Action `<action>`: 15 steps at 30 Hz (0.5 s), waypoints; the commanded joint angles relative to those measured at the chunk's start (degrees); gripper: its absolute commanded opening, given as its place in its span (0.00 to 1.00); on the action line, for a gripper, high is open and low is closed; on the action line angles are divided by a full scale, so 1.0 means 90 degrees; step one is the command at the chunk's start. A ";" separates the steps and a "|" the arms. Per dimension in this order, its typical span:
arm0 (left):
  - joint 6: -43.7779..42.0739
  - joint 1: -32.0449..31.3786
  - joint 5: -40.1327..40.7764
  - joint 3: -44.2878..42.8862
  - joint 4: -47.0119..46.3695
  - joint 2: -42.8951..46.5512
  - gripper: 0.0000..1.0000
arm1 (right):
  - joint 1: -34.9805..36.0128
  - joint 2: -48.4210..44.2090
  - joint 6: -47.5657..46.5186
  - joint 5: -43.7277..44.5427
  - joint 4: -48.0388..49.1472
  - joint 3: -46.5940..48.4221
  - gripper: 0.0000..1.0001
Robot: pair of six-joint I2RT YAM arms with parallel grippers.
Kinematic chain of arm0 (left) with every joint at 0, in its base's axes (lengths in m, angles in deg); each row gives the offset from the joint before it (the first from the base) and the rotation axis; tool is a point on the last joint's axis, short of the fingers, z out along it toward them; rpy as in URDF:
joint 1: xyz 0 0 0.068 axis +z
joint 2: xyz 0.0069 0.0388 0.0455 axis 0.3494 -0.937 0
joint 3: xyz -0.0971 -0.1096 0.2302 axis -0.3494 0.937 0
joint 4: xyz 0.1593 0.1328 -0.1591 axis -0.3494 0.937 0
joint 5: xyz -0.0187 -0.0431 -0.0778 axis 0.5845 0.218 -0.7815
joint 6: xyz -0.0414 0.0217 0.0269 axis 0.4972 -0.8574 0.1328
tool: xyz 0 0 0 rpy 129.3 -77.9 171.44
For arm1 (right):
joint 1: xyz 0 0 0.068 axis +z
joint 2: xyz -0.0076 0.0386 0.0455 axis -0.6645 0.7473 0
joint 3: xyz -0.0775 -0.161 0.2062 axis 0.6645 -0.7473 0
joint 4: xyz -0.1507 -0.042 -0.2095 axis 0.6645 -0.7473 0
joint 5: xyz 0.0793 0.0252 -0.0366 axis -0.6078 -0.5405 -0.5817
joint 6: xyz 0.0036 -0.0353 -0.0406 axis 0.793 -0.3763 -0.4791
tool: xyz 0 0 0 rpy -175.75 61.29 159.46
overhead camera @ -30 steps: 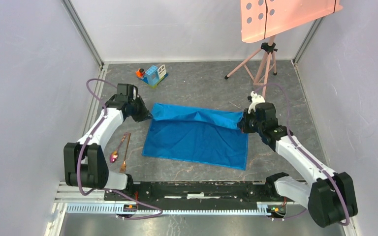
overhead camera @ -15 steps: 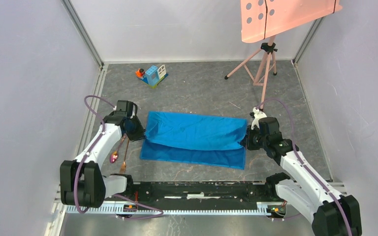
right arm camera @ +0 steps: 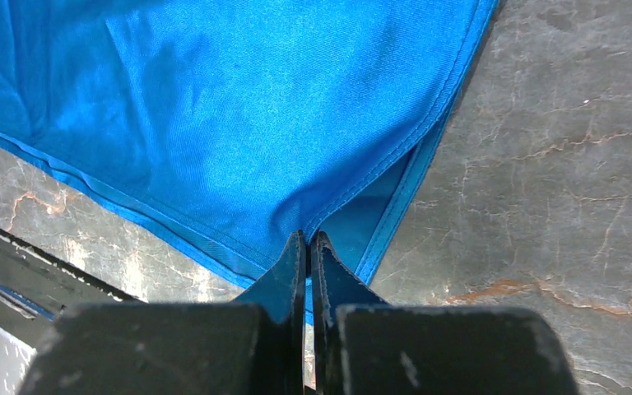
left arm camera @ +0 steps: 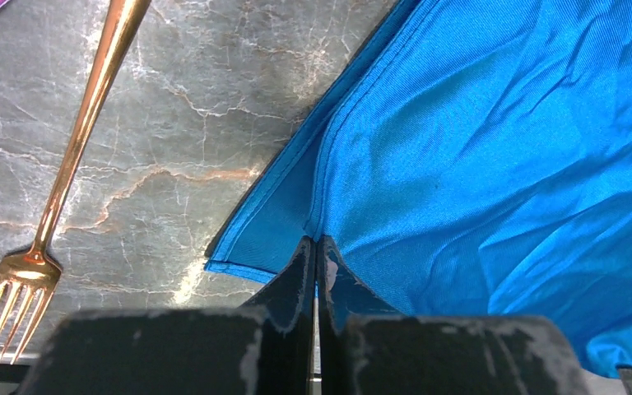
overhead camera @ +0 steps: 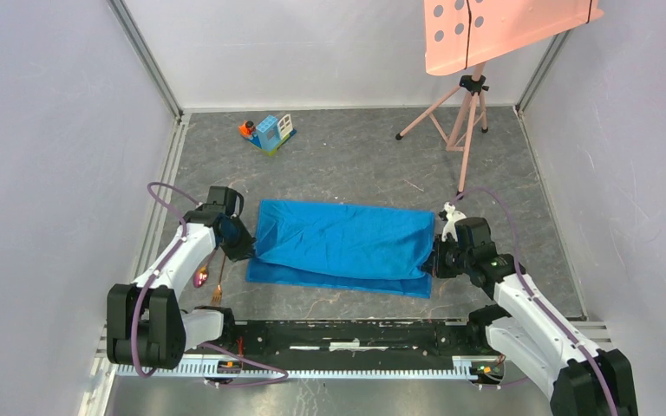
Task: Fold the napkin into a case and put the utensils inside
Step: Fold and flatten the napkin at the center of the board.
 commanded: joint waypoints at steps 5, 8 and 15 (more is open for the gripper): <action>0.0430 0.0015 0.0214 -0.0087 0.0382 0.0367 0.02 | -0.0012 -0.0314 0.0121 -0.0189 -0.0367 0.0217 0.00; 0.0454 0.0018 0.0390 -0.0058 0.0447 0.0470 0.02 | -0.0008 -0.0374 0.0101 -0.0205 -0.0474 0.0228 0.00; 0.0609 0.0012 0.0362 0.0196 0.0386 0.0320 0.02 | -0.0010 -0.0379 0.0128 -0.0228 -0.0435 -0.0016 0.00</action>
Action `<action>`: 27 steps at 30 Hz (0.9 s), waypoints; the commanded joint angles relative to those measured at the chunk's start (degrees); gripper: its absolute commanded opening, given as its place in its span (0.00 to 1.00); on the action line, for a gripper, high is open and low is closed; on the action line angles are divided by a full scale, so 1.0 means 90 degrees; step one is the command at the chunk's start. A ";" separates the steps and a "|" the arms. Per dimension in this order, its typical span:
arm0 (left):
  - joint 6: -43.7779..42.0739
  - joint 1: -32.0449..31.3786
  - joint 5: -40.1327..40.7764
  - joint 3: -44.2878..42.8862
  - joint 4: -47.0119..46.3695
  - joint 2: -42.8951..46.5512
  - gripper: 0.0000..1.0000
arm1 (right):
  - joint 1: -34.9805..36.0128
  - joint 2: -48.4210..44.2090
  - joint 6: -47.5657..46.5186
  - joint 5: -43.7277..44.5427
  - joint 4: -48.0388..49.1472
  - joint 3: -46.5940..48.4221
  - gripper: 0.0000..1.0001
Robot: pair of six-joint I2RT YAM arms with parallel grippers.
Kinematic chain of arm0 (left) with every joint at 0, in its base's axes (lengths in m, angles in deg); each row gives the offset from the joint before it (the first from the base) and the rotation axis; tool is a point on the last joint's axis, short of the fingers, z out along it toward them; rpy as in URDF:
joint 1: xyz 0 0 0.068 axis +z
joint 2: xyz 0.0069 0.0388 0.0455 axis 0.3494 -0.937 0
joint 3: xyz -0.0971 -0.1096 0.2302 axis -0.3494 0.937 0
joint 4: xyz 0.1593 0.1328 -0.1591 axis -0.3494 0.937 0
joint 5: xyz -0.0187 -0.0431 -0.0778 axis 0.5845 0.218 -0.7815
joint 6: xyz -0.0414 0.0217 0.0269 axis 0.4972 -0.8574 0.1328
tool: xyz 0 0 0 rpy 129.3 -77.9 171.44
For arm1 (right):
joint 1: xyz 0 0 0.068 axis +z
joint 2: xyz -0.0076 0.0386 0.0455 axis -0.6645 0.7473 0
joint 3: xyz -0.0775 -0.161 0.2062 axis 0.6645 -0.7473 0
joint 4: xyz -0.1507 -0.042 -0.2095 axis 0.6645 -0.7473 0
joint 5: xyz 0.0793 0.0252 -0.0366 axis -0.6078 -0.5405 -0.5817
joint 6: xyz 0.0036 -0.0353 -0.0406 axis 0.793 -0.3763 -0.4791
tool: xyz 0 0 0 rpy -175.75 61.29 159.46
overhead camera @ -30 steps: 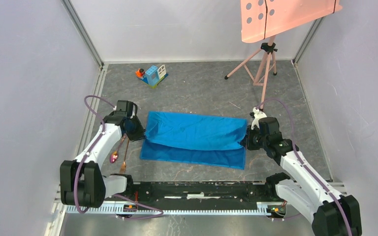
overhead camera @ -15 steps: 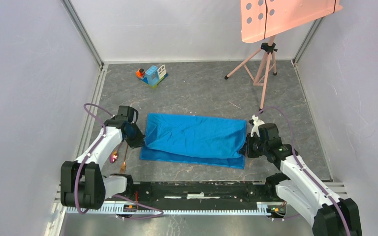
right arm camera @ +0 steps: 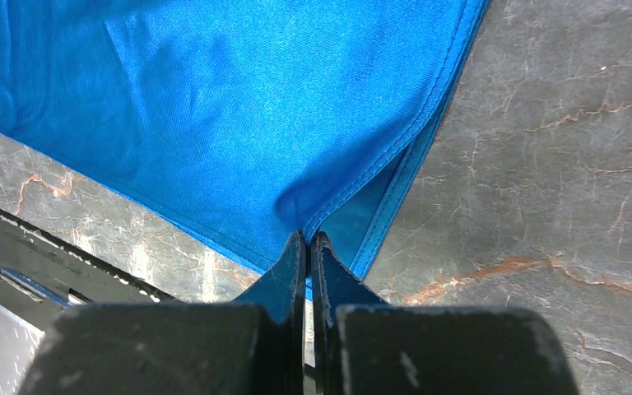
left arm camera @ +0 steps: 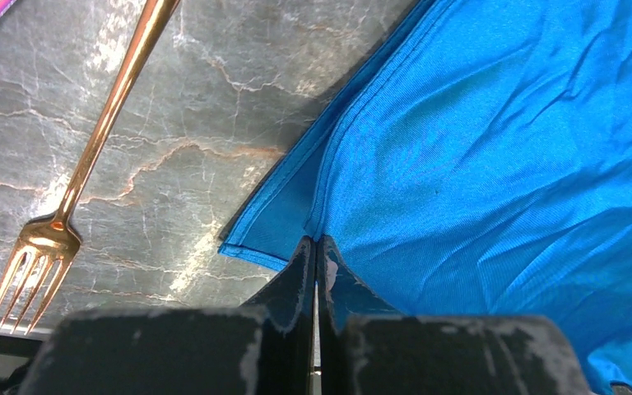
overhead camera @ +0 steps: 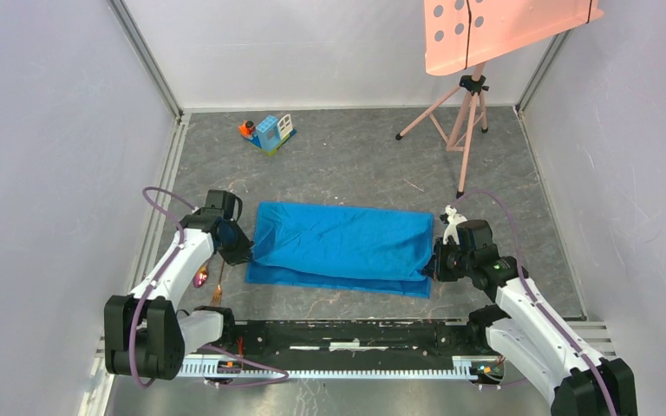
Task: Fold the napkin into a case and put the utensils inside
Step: Fold and flatten the napkin at the center of the board.
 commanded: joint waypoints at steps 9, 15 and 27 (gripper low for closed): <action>0.0421 0.0012 0.0185 0.0214 -0.0044 -0.0238 0.02 | -0.0010 -0.0219 0.0286 -0.0317 0.0073 -0.0275 0.00; 0.0504 0.0013 0.0290 0.0212 0.0057 -0.0253 0.02 | -0.0013 -0.0238 0.0294 -0.0403 0.0077 -0.0336 0.03; 0.0501 0.0004 0.0980 -0.0683 0.1114 0.0999 0.54 | -0.0015 -0.1079 0.0246 -0.0604 -0.1004 0.0048 0.49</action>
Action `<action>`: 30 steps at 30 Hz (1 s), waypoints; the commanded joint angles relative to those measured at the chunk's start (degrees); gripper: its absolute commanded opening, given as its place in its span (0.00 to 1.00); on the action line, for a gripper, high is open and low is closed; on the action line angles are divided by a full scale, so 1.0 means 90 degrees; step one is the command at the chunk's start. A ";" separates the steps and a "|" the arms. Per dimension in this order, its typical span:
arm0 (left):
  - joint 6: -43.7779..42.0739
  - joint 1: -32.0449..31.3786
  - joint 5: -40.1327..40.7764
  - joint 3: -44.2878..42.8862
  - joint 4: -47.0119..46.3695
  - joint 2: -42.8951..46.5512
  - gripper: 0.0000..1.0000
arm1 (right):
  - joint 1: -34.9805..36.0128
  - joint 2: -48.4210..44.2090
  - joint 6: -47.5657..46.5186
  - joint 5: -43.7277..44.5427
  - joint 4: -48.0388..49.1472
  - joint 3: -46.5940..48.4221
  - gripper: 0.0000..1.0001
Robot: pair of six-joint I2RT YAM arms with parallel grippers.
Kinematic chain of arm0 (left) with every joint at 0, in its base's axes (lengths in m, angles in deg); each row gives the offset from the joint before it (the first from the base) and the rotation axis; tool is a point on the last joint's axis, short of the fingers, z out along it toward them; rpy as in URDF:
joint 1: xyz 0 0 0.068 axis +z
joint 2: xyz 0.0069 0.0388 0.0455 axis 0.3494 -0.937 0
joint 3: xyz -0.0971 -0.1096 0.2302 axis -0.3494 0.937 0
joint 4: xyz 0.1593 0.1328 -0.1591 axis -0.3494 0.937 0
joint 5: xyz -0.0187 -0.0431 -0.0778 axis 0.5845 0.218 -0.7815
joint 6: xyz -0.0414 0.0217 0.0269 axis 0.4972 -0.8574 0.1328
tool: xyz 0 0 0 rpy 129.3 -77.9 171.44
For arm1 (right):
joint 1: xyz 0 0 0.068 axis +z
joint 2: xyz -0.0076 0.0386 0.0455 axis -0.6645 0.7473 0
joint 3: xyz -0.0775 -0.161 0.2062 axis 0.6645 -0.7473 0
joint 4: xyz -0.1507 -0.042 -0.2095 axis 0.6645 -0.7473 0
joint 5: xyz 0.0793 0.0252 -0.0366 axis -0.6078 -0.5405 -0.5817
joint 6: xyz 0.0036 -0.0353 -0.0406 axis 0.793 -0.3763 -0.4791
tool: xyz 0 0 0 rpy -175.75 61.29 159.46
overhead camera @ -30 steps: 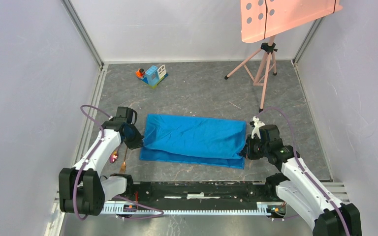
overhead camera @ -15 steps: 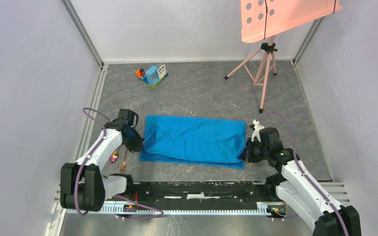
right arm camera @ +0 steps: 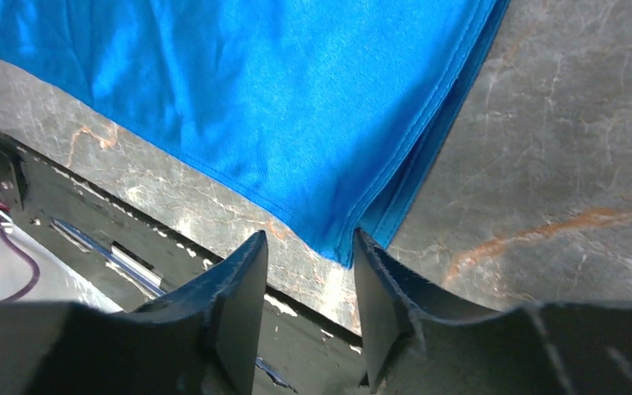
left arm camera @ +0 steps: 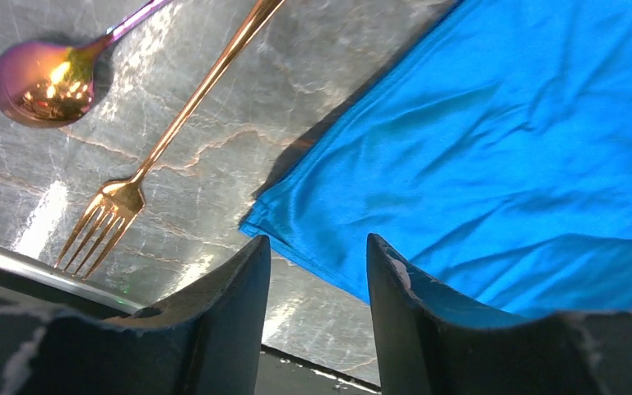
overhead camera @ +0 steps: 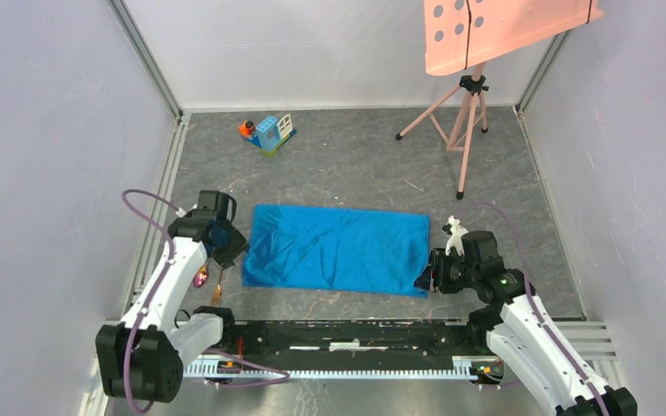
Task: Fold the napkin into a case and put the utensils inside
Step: Fold and flatten the napkin at the center of the board.
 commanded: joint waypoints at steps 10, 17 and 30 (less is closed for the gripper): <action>-0.0816 -0.0075 -0.2735 -0.0149 -0.2459 0.0152 0.78 | -0.0016 0.1683 -0.0825 0.0949 0.1342 0.1368 0.77; -0.0366 -0.0070 -0.3084 -0.0573 -0.4310 -0.1560 0.77 | -0.0063 0.3514 -0.0874 0.1123 0.3036 0.2093 0.73; 0.0063 0.0013 -0.2203 -0.0950 -0.5495 -0.3252 0.76 | -0.0378 0.5374 -0.1018 0.1690 0.4338 0.2265 0.62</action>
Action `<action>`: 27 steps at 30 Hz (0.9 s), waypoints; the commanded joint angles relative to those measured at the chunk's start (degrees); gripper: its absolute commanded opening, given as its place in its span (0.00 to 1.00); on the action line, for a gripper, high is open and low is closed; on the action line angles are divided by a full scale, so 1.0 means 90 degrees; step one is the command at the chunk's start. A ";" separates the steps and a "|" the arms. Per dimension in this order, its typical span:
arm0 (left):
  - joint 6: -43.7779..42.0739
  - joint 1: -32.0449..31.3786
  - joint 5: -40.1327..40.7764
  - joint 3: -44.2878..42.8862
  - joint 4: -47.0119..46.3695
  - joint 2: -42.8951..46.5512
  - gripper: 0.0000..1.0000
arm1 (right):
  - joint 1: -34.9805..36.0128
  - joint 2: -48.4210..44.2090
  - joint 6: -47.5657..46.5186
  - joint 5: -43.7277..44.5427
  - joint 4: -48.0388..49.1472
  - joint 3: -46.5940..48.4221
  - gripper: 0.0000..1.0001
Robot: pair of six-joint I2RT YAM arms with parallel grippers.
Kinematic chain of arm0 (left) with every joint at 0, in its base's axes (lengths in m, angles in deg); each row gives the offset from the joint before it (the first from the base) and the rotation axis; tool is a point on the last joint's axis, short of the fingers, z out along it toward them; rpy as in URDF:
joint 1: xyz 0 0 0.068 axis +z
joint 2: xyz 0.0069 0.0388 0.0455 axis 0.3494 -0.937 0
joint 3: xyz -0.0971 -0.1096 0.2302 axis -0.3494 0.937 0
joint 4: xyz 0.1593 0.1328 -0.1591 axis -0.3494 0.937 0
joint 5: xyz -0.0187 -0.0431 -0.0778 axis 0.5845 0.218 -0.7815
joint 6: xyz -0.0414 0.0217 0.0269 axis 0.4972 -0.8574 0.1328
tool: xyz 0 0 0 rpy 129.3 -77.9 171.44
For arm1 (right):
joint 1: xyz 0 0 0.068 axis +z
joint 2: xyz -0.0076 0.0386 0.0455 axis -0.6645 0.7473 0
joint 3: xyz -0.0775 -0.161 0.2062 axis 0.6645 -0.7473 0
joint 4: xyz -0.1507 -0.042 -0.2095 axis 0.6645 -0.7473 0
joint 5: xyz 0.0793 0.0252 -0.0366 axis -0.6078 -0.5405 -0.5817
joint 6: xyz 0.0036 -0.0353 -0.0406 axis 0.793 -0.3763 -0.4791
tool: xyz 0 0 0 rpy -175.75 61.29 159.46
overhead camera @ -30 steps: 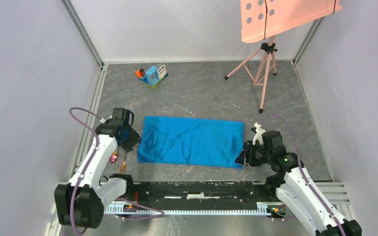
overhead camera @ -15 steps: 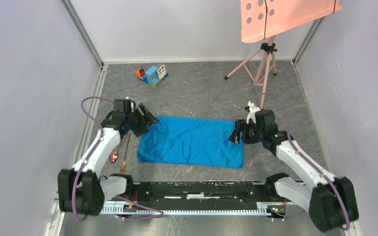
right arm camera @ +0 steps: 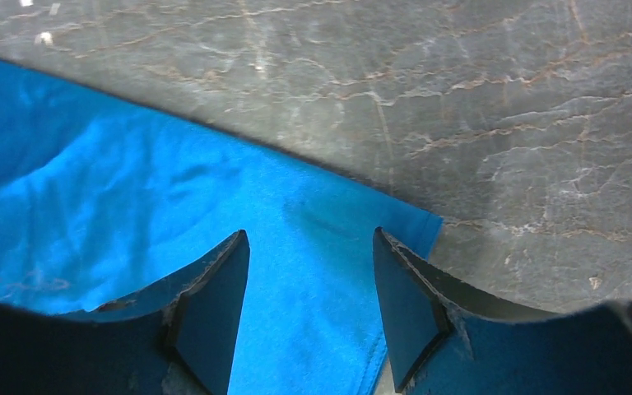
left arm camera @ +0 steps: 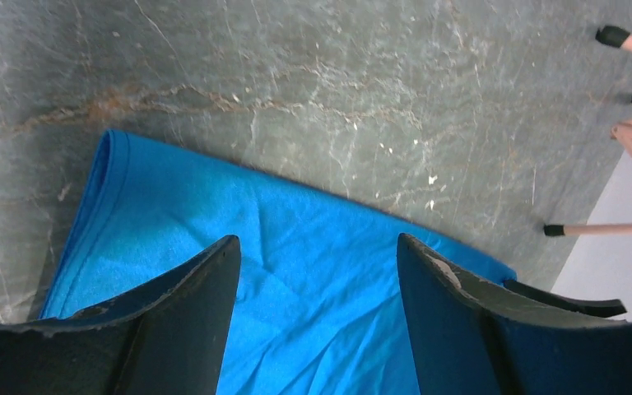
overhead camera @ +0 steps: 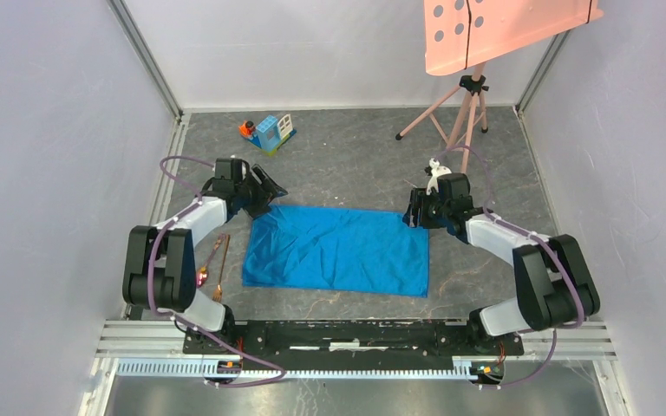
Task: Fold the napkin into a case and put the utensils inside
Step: Fold and flatten the napkin at the center of the board, then smooth out the rectangle-folded napkin at the center of the board.
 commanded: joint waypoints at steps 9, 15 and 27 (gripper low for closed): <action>0.0517 0.0054 0.1557 -0.0271 -0.0336 -0.0874 0.80 | -0.0203 0.1070 -0.0162 0.0387 0.0953 0.0305 0.60; 0.0406 0.0104 0.1718 -0.0713 -0.0334 -0.1440 0.82 | -0.0198 0.1635 -0.0150 0.0286 0.1288 0.0656 0.59; -0.0271 -0.0035 0.1084 -0.1077 0.1562 0.0061 0.91 | 0.0437 0.0714 -0.0924 0.0667 -0.0564 0.1605 0.75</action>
